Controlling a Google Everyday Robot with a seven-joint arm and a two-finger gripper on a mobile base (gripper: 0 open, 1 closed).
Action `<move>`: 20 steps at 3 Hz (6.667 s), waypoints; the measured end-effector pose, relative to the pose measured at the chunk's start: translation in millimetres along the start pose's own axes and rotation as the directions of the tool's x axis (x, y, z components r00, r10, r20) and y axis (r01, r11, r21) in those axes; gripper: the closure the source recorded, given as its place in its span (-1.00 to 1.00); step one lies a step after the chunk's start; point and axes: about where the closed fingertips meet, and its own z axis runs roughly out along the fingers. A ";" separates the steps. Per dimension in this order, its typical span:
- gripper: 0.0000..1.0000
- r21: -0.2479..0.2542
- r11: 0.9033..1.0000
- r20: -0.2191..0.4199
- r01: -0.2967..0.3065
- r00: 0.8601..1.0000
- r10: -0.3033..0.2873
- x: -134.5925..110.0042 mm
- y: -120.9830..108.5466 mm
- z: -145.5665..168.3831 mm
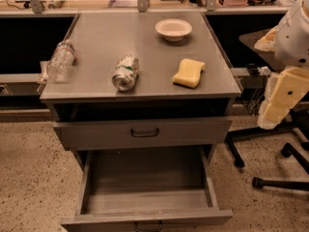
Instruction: Place 7up can into middle drawer
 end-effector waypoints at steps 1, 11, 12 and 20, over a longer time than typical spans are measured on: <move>-1.00 0.002 1.000 0.000 0.012 1.000 -0.012 -2.0 -3.4 1.3; -1.00 -0.086 0.066 -0.131 0.994 0.054 -0.990 -213.3 -102.8 109.6; -1.00 -0.083 -0.053 -0.049 0.995 -0.058 -0.997 -242.0 -118.2 137.6; 1.00 -0.013 0.233 0.156 0.972 0.232 -0.960 -256.2 -73.6 167.2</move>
Offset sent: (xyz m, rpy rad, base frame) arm 0.1103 0.0327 -0.0069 -0.0958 -0.0630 0.3134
